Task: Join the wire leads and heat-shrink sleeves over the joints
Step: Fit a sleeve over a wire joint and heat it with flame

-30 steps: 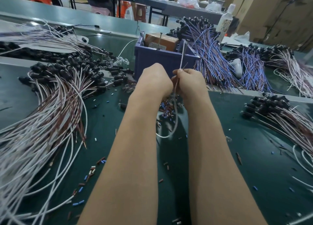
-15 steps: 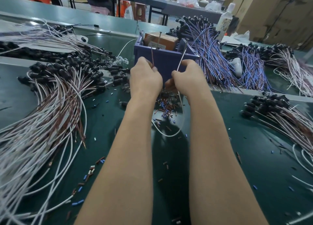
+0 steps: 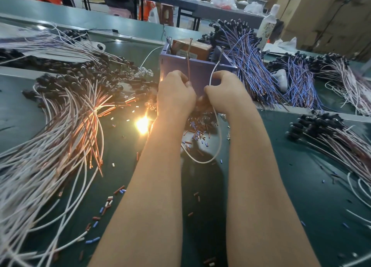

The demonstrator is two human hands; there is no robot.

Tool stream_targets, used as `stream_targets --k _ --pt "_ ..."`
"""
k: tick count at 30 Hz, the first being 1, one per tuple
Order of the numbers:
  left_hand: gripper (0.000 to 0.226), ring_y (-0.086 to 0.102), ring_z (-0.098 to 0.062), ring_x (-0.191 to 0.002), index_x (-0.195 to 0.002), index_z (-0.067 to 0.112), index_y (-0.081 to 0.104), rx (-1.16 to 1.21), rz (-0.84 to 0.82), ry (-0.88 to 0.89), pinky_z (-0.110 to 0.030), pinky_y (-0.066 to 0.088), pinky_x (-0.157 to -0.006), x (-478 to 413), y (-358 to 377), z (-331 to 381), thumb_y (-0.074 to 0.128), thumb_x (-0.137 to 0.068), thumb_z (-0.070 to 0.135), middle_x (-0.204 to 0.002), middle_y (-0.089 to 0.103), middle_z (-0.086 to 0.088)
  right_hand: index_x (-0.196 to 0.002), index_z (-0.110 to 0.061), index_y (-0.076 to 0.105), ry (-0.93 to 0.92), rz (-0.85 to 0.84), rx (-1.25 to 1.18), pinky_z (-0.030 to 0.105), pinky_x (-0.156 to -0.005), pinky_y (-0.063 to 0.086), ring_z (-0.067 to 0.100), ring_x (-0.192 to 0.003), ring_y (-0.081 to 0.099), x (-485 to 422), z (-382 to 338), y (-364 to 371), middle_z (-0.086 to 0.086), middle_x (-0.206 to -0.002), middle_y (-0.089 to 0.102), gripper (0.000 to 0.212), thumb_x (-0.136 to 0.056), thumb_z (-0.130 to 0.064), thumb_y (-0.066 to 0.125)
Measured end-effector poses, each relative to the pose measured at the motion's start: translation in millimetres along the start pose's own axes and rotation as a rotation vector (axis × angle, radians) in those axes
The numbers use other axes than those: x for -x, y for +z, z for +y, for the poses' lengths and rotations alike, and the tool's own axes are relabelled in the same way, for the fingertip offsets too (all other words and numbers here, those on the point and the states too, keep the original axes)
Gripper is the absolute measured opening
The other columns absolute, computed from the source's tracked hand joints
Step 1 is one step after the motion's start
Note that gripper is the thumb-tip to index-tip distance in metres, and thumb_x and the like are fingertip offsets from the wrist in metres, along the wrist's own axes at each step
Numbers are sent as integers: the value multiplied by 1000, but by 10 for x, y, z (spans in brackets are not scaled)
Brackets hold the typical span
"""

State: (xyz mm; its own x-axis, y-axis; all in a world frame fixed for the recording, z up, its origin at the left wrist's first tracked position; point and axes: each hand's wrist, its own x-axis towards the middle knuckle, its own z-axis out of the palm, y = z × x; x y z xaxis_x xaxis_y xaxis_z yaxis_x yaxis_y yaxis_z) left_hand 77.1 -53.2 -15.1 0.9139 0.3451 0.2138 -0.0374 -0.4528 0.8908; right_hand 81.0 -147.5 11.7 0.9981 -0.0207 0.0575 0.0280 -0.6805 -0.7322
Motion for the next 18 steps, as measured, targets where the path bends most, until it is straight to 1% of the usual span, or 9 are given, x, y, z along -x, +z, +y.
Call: stream_targets --k 4,7,8,11,13,14,16,17,18 --pt "20 66 -26 -99 -109 8 61 7 1 5 -39 49 -93 5 7 5 49 -94 13 -103 69 -14 -125 -13 50 -4 15 4 42 -90 52 34 -99 64 6 3 -5 16 -105 67 40 -87 -4 46" --pt "21 66 -26 -99 -111 8 61 1 -4 9 -39 50 -93 14 6 3 49 -94 13 -103 69 -14 -129 -13 49 4 12 -6 43 -89 53 34 -100 64 6 10 -9 16 -107 67 44 -86 -4 46" --pt "21 66 -26 -99 -111 8 61 -3 -3 11 -39 50 -93 14 8 1 48 -94 13 -103 69 -14 -127 -11 51 7 9 -3 43 -88 54 34 -99 64 9 9 -10 17 -105 67 41 -86 -4 46" --pt "17 65 -26 -100 -105 10 61 -33 -24 9 -39 50 -93 21 -11 12 49 -94 13 -102 69 -13 -102 -2 65 10 11 41 42 -85 55 32 -92 66 34 11 -13 18 -95 70 25 -86 -6 47" --pt "12 65 -27 -99 -95 14 62 -99 -137 -3 -40 51 -91 20 -43 25 50 -93 12 -102 70 -13 -95 -3 69 40 56 62 37 -83 54 30 -92 65 39 29 -41 16 -94 70 23 -88 -13 49" --pt "12 66 -26 -94 -88 14 62 -150 -248 -12 -40 54 -88 31 -67 38 51 -92 10 -99 70 -13 -97 -5 69 54 108 76 34 -83 52 29 -94 64 35 37 -72 14 -96 70 24 -89 -18 50" --pt "16 65 -18 -70 -78 13 65 -253 -522 -27 -33 59 -74 76 -90 63 55 -90 10 -83 71 -7 -109 -7 65 51 275 94 31 -87 45 30 -104 59 5 63 -138 13 -109 66 31 -93 -28 50" --pt "16 60 -14 -59 -79 11 67 -281 -635 -41 -26 59 -65 112 -94 84 57 -91 12 -76 69 -4 -119 -7 58 49 377 97 32 -93 40 30 -112 54 -1 60 -174 13 -120 60 37 -94 -33 50" --pt "16 56 -11 -54 -83 10 69 -296 -704 -55 -22 55 -59 145 -99 110 57 -92 14 -74 67 -3 -129 -8 49 37 481 95 31 -99 34 29 -120 47 8 47 -203 13 -129 52 44 -94 -35 51"
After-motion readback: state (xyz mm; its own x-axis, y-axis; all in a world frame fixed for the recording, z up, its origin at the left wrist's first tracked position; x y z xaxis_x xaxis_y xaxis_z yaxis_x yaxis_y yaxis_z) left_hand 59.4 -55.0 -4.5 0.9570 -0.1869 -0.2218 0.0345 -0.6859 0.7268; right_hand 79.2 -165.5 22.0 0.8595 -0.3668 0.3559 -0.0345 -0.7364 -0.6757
